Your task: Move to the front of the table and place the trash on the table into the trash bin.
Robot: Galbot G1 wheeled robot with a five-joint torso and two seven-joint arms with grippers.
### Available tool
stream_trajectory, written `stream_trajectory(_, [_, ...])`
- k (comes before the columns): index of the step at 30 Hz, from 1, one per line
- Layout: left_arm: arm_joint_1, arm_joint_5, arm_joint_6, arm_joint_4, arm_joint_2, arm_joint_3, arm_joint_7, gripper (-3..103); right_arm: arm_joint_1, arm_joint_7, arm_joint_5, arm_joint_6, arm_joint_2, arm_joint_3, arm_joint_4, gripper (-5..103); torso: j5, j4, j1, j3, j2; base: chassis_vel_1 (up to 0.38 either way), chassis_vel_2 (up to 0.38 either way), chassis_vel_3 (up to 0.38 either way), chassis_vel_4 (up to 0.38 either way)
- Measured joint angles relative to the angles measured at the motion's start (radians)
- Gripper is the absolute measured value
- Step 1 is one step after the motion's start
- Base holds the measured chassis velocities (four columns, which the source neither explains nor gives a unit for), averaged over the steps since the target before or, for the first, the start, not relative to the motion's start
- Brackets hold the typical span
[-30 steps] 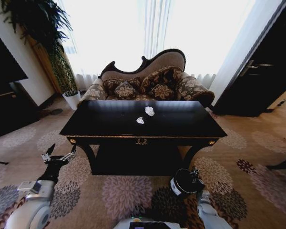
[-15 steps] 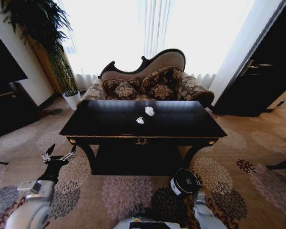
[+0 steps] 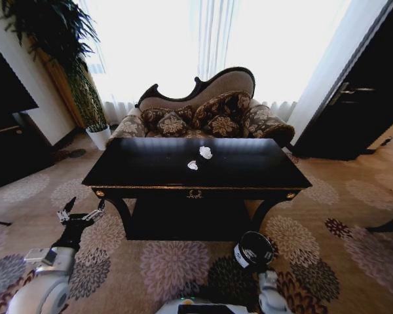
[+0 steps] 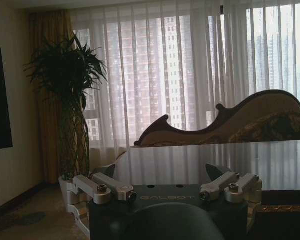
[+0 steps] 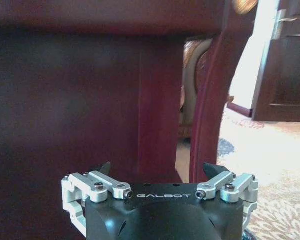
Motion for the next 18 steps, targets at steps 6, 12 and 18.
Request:
stream_trajectory(6, [0.000, 0.000, 0.000, 0.000, 0.000, 0.000, 0.000, 100, -0.175, 0.000, 0.102, -0.003, 0.003, 0.054, 0.256, 100, -0.0001, 0.0002, 0.000, 0.000, 0.000, 0.000, 0.000, 0.000, 0.000])
stream_trajectory(12, [0.000, 0.000, 0.000, 0.000, 0.000, 0.000, 0.000, 100, -0.310, 0.002, 0.111, -0.009, 0.022, 0.128, 0.475, 100, 0.0001, 0.0002, 0.000, 0.000, 0.000, 0.000, 0.000, 0.000, 0.000])
stream_trajectory(18, [0.000, 0.000, 0.000, 0.000, 0.000, 0.000, 0.000, 100, -0.383, 0.008, 0.112, -0.015, 0.027, 0.174, 0.630, 100, 0.0000, 0.0003, 0.000, 0.000, 0.000, 0.000, 0.000, 0.000, 0.000])
